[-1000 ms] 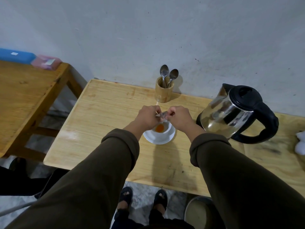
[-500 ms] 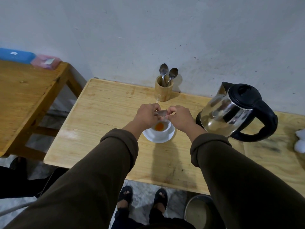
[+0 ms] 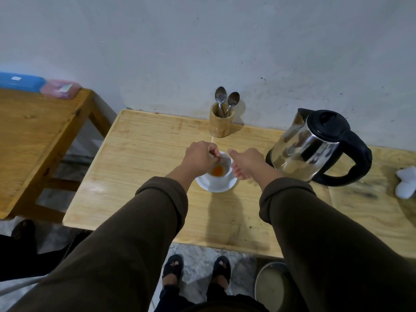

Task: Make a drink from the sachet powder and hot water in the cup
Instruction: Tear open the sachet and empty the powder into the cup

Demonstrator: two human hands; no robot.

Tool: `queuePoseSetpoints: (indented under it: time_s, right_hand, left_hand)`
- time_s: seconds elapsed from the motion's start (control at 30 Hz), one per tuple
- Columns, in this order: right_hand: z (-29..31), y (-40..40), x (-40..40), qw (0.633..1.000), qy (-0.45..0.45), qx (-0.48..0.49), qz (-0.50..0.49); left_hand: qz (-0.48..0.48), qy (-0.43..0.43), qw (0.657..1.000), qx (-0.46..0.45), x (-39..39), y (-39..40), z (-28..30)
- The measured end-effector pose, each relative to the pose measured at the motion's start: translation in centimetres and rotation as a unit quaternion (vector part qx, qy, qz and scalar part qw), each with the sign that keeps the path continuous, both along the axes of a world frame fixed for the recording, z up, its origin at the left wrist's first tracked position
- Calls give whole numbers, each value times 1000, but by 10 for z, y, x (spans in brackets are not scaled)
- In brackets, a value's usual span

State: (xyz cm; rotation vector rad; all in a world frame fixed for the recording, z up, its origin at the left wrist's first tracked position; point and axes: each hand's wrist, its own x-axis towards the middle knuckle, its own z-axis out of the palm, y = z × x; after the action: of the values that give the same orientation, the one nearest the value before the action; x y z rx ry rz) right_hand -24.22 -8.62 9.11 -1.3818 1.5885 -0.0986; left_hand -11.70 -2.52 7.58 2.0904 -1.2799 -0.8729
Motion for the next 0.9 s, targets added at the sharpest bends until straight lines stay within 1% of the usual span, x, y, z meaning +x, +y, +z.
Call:
queuePoseSetpoints:
  time_s: [0.07, 0.13, 0.23, 0.33, 0.47, 0.5, 0.57, 0.63, 0.77, 0.83, 0.9]
  right_hand:
    - [6, 6, 1, 998, -20, 58, -16]
    - [9, 11, 2, 995, -54, 85, -17]
    - [9, 14, 3, 991, -95, 85, -39]
    - [7, 18, 7, 993, -87, 61, -50]
    - [8, 26, 22, 996, -71, 30, -53]
    - [7, 29, 28, 996, -66, 22, -52]
    - [5, 34, 40, 996, -70, 16, -53]
    - [1, 41, 53, 993, -99, 25, -65]
    - [-8, 55, 82, 986, -135, 55, -79]
    - [-16, 63, 93, 985, -141, 71, -73]
    - [-30, 73, 105, 987, -127, 80, -48]
  left_hand:
    - [-8, 3, 1000, -3, 1, 2, -2]
    - [-12, 7, 1000, 1, 3, 3, -1]
    - [-40, 5, 999, -12, 10, 8, 1]
    - [-64, -10, 997, -35, 18, 14, 5]
    - [-8, 2, 1000, -28, 33, 19, 8]
    - [7, 13, 1000, -24, 39, 20, 7]
    - [36, 62, 997, -12, 51, 26, 7]
    - [57, 91, 994, 2, 64, 34, 5]
    - [101, 108, 989, 15, 90, 54, -3]
    - [119, 115, 986, 26, 101, 65, -10]
    - [128, 116, 984, 36, 112, 74, -19]
